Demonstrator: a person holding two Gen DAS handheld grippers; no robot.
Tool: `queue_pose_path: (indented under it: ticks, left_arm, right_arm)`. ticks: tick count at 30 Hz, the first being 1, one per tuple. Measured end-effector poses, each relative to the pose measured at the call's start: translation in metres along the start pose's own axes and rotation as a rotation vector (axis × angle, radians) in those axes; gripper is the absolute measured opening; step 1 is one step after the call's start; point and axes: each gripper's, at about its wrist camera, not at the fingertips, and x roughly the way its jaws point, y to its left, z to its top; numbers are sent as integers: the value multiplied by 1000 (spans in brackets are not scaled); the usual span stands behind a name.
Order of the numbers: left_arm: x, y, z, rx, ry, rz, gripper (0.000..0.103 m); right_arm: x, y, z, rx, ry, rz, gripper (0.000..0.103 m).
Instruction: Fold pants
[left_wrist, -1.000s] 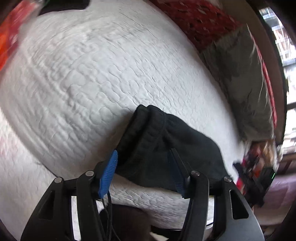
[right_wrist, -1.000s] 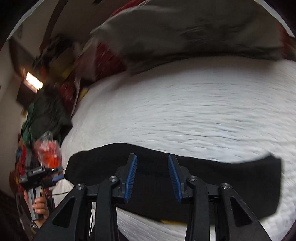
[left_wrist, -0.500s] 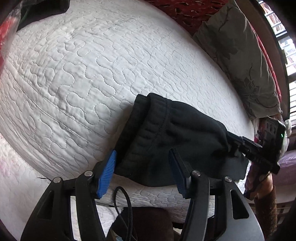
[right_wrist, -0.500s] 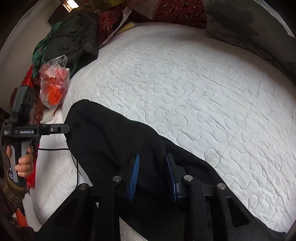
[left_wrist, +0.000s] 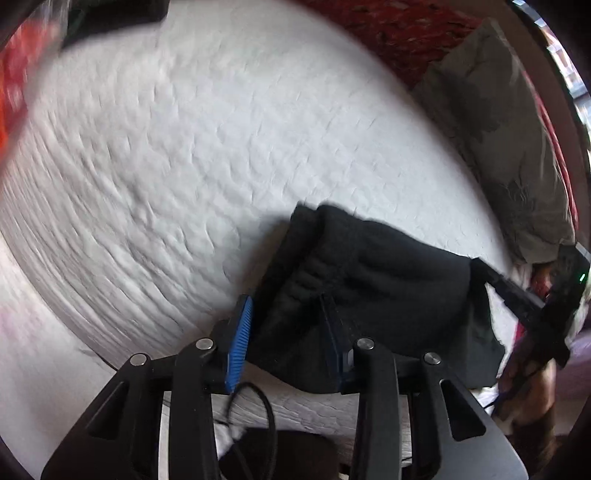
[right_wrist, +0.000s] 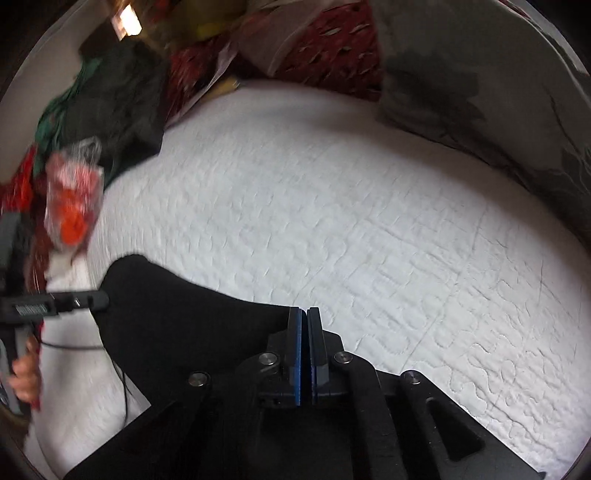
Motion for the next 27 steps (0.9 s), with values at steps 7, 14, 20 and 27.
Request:
queue_pose_path:
  ticks: [7, 14, 20, 27]
  left_arm:
    - [-22, 20, -3, -95, -27, -70, 34]
    - [-55, 42, -31, -183, -50, -160, 45]
    - [-34, -24, -79, -71, 56, -204, 53]
    - [28, -155, -125, 101, 244, -206, 53]
  right_arm:
    - [2, 0, -11, 58, -29, -34, 11]
    - [-80, -45, -55, 304, -147, 88, 25]
    - [-146, -116, -153, 513, -194, 21, 29]
    - [-200, -201, -268, 787, -250, -81, 39]
